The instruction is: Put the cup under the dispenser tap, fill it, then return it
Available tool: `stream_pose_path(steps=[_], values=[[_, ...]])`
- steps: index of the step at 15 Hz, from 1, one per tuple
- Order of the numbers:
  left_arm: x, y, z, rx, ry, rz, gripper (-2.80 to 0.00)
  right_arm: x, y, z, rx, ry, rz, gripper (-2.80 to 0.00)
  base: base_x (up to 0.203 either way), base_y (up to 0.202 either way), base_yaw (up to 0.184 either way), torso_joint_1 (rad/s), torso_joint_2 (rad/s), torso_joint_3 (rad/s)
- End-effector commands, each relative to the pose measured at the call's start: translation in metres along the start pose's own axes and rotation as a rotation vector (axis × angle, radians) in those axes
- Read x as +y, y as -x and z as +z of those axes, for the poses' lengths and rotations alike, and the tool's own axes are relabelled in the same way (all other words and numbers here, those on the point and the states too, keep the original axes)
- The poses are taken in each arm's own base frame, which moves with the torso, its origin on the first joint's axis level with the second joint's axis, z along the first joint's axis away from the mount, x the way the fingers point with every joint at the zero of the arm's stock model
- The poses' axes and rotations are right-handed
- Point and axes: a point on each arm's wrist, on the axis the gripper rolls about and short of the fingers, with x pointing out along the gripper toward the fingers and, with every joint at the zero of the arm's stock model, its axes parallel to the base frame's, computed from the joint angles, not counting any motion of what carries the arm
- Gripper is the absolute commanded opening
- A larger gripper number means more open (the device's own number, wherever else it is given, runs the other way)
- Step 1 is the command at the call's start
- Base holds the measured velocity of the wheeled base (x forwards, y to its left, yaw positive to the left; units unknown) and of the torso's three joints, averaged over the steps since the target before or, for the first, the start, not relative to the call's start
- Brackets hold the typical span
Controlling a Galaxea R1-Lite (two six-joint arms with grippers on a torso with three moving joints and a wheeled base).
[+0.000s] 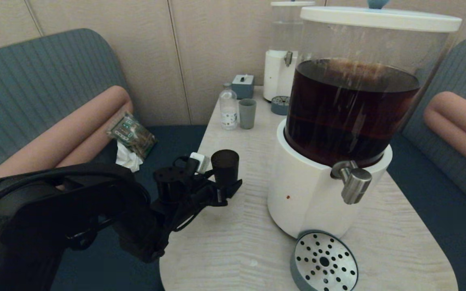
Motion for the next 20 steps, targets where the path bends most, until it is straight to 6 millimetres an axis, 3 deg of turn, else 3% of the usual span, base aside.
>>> stream_pose_path(steps=[1,8,12,16,19,20], values=[[-0.004,0.016,0.013,-0.011,-0.002,-0.004,0.00,0.000,0.000,-0.002,-0.001,0.001,0.001,-2.80,0.000,0.000,0.000,0.000,0.00,0.000],[-0.019,0.087,0.034,0.007,0.000,-0.060,0.00,0.000,0.000,-0.002,-0.001,0.001,0.001,-2.80,0.000,0.000,0.000,0.000,0.00,0.000],[-0.032,0.146,0.055,-0.007,-0.002,-0.090,0.00,0.000,0.000,-0.002,-0.001,0.001,0.001,-2.80,0.000,0.000,0.000,0.000,0.00,0.000],[-0.047,0.224,0.065,-0.045,0.023,-0.097,0.00,0.000,0.000,-0.002,-0.001,0.001,-0.001,-2.80,0.000,0.000,0.000,0.000,0.00,0.000],[-0.053,0.261,0.079,-0.141,0.078,-0.069,0.00,0.000,0.000,-0.002,-0.001,0.001,0.001,-2.80,0.000,0.000,0.000,0.000,0.00,0.000],[-0.054,0.269,0.082,-0.165,0.094,-0.050,-2.80,0.000,0.000,-0.002,-0.001,0.001,-0.001,-2.80,0.000,0.000,0.000,0.000,0.00,0.000]])
